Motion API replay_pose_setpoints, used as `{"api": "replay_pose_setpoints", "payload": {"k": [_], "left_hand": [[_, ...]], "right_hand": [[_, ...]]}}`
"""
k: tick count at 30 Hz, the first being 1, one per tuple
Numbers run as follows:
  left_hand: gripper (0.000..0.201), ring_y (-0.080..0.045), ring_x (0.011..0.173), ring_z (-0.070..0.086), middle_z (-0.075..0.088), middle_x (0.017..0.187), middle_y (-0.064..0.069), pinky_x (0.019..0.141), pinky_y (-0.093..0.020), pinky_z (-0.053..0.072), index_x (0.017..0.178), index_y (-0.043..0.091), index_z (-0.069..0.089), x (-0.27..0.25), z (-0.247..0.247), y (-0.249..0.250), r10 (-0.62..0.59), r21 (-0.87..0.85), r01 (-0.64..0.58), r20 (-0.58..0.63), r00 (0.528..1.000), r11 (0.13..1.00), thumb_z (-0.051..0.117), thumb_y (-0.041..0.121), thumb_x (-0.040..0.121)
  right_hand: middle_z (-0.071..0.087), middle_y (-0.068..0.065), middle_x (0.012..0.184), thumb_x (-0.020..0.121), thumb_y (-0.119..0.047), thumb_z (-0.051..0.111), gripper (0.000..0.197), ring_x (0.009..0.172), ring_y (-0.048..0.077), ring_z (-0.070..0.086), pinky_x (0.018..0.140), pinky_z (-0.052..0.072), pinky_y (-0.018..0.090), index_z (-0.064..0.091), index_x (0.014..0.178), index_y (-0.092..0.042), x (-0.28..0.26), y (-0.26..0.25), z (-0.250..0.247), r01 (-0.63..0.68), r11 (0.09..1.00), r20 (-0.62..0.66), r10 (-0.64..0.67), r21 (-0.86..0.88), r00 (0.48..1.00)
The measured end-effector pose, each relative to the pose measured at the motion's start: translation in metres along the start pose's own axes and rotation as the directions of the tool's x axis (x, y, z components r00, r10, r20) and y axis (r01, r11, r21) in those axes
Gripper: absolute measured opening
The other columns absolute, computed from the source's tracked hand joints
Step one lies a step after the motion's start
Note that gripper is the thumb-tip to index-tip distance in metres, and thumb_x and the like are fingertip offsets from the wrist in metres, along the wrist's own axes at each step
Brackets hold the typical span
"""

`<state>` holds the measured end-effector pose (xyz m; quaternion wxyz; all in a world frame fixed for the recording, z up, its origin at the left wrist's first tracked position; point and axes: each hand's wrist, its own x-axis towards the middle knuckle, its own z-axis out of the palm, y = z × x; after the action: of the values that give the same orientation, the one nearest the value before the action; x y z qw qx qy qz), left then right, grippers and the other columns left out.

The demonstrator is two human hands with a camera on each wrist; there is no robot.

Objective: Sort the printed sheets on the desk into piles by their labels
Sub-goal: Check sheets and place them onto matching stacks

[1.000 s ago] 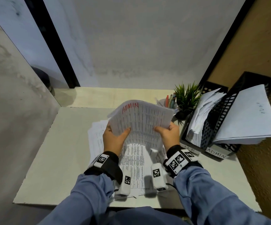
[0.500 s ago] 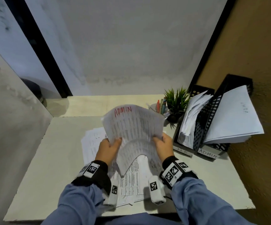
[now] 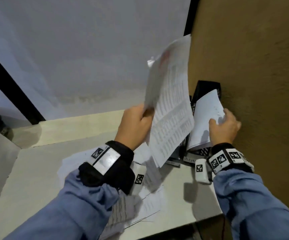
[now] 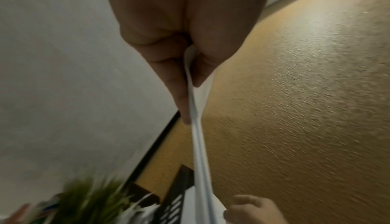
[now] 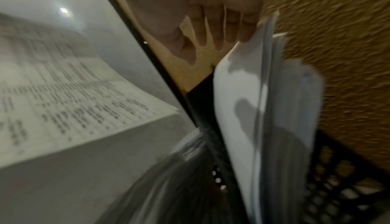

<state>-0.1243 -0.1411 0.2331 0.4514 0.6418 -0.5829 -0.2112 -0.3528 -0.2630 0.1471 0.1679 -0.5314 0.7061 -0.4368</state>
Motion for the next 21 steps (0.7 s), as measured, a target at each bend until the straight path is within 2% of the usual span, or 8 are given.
{"api": "replay_pose_setpoints", "payload": {"k": [2, 3, 5, 7, 12, 17, 19, 21], "left_hand": [[0.034, -0.021, 0.052, 0.043, 0.047, 0.054, -0.003, 0.051, -0.033, 0.029, 0.059, 0.017, 0.048, 0.011, 0.023, 0.018, 0.096, 0.089, -0.094, -0.015, 0.995, 0.992, 0.048, 0.005, 0.091], [0.023, -0.028, 0.060, 0.052, 0.057, 0.063, -0.010, 0.053, -0.036, 0.033, 0.073, 0.013, 0.059, 0.016, 0.035, 0.026, 0.139, 0.145, -0.135, -0.013, 0.990, 0.980, 0.046, 0.004, 0.091], [0.023, -0.035, 0.078, 0.058, 0.066, 0.086, -0.019, 0.057, -0.029, 0.028, 0.103, 0.009, 0.064, 0.025, 0.057, 0.039, 0.166, 0.249, -0.158, -0.009, 0.986, 0.955, 0.045, 0.005, 0.090], [0.032, -0.035, 0.083, 0.059, 0.067, 0.094, -0.020, 0.059, -0.025, 0.026, 0.116, 0.009, 0.059, 0.032, 0.078, 0.047, 0.178, 0.283, -0.174, 0.012, 0.984, 0.943, 0.043, 0.004, 0.089], [0.040, -0.041, 0.089, 0.061, 0.066, 0.099, -0.022, 0.073, -0.045, 0.051, 0.122, 0.007, 0.053, 0.039, 0.125, 0.052, 0.186, 0.271, -0.214, 0.125, 0.975, 0.939, 0.044, 0.000, 0.084], [0.043, -0.044, 0.094, 0.061, 0.064, 0.102, -0.026, 0.078, -0.049, 0.049, 0.126, 0.005, 0.047, 0.040, 0.164, 0.039, 0.096, 0.314, -0.167, 0.231, 0.968, 0.935, 0.042, -0.002, 0.084], [0.049, -0.043, 0.096, 0.061, 0.064, 0.103, -0.026, 0.078, -0.047, 0.047, 0.133, 0.006, 0.041, 0.041, 0.175, 0.029, 0.060, 0.338, -0.143, 0.246, 0.967, 0.930, 0.042, -0.003, 0.085], [0.053, -0.042, 0.097, 0.060, 0.063, 0.106, -0.025, 0.077, -0.045, 0.045, 0.138, 0.007, 0.035, 0.041, 0.181, 0.019, 0.019, 0.360, -0.109, 0.244, 0.970, 0.927, 0.041, -0.003, 0.086]], "right_hand": [[0.042, 0.019, 0.141, 0.081, -0.022, 0.067, 0.071, 0.129, 0.037, 0.033, 0.106, 0.029, 0.043, 0.034, 0.141, -0.003, 0.007, 0.012, -0.009, -0.146, 0.987, 0.049, 0.149, -0.064, 0.988], [0.044, 0.021, 0.139, 0.080, -0.024, 0.069, 0.074, 0.128, 0.038, 0.036, 0.104, 0.032, 0.043, 0.033, 0.140, 0.000, 0.008, 0.015, -0.012, -0.219, 0.974, 0.083, 0.224, -0.062, 0.971], [0.054, 0.024, 0.128, 0.077, -0.023, 0.072, 0.064, 0.116, 0.037, 0.051, 0.091, 0.042, 0.038, 0.046, 0.129, 0.004, 0.009, 0.022, -0.016, -0.317, 0.948, 0.128, 0.319, -0.038, 0.939], [0.065, 0.020, 0.109, 0.074, -0.017, 0.073, 0.045, 0.095, 0.031, 0.061, 0.077, 0.046, 0.033, 0.060, 0.112, 0.004, 0.012, 0.030, -0.016, -0.378, 0.925, 0.165, 0.369, 0.028, 0.915], [0.066, 0.018, 0.083, 0.072, -0.006, 0.069, 0.015, 0.074, 0.024, 0.057, 0.065, 0.043, 0.034, 0.066, 0.086, -0.005, 0.014, 0.040, -0.010, -0.303, 0.931, 0.240, 0.253, 0.201, 0.937], [0.065, 0.022, 0.089, 0.083, -0.013, 0.062, 0.023, 0.083, 0.032, 0.063, 0.068, 0.048, 0.040, 0.063, 0.101, 0.001, 0.014, 0.024, -0.016, -0.094, 0.986, 0.213, 0.063, 0.139, 0.975], [0.063, 0.029, 0.106, 0.090, -0.012, 0.056, 0.027, 0.099, 0.034, 0.062, 0.079, 0.046, 0.040, 0.060, 0.110, 0.006, 0.012, 0.015, -0.021, -0.140, 0.977, 0.238, 0.099, 0.163, 0.966], [0.052, 0.027, 0.130, 0.098, -0.010, 0.039, 0.036, 0.120, 0.032, 0.051, 0.094, 0.037, 0.034, 0.049, 0.127, 0.010, 0.010, 0.012, -0.026, -0.310, 0.946, 0.359, 0.257, 0.096, 0.897]]}}
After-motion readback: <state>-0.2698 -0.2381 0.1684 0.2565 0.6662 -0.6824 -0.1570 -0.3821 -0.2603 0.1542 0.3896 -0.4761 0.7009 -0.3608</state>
